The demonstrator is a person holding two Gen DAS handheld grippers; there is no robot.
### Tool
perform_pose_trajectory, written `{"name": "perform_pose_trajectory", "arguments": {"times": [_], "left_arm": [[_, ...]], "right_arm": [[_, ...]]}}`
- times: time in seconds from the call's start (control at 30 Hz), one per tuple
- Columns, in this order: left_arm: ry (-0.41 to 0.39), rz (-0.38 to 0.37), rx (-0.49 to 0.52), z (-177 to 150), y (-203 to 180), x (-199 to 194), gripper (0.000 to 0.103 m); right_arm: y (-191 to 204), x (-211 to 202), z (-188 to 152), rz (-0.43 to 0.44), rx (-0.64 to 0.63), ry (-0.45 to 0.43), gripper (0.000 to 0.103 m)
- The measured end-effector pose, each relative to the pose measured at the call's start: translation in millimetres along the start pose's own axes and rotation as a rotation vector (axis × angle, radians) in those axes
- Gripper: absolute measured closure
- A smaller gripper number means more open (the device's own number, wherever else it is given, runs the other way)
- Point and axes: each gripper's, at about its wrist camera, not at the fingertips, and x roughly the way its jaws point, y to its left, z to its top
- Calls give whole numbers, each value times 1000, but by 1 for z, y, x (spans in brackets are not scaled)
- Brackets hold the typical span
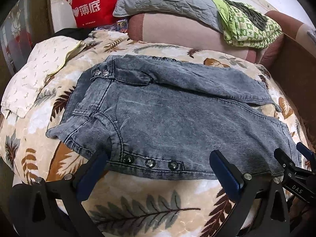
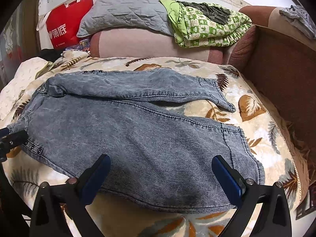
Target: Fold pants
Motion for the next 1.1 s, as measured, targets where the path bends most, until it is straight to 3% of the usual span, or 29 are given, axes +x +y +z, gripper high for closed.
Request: {"name": "perform_pose_trajectory", "arguments": {"times": [0.07, 0.13, 0.27, 0.37, 0.43, 0.47, 0.5, 0.53, 0.57, 0.67, 0.7, 0.77, 0.8, 0.83, 0.9, 1.03, 1.1], "left_arm": [[11, -21, -56, 0, 15, 1, 0], [8, -23, -161, -2, 42, 2, 0], [67, 48, -443, -11, 112, 21, 0], [111, 63, -524, -11, 136, 37, 3], [101, 64, -525, -5, 139, 41, 12], [96, 64, -521, -2, 139, 43, 29], [94, 65, -504, 2, 138, 45, 65], [106, 60, -490, 6, 139, 49, 81], [130, 35, -491, 9, 141, 56, 84], [128, 25, -505, 14, 147, 61, 86], [127, 28, -500, 15, 147, 61, 87], [130, 31, -486, 20, 145, 63, 89], [127, 31, -481, 20, 145, 61, 90], [115, 31, -481, 21, 146, 57, 90], [65, 52, -474, 26, 143, 43, 91], [-78, 71, -449, 28, 132, -6, 91], [-81, 81, -430, 18, 124, -16, 91]], "right_arm": [[-4, 1, -1, 33, 24, 23, 0], [-16, 3, -3, 128, 107, 82, 0], [-71, 2, -25, 375, 438, 184, 0], [-116, 12, -51, 412, 680, 268, 0], [-140, 19, -62, 392, 789, 293, 1], [-151, 23, -67, 382, 845, 307, 2], [-161, 25, -71, 384, 895, 310, 5], [-170, 28, -74, 394, 950, 305, 7], [-176, 30, -76, 400, 989, 301, 7], [-185, 32, -66, 362, 1006, 286, 9], [-185, 33, -63, 345, 1003, 285, 17], [-191, 38, -57, 283, 990, 286, 50], [-193, 39, -55, 262, 978, 289, 81], [-195, 41, -53, 269, 967, 287, 86], [-201, 41, -49, 266, 935, 276, 88], [-198, 6, -16, 174, 760, 148, 88], [-193, 1, -9, 111, 672, 142, 87]]}}
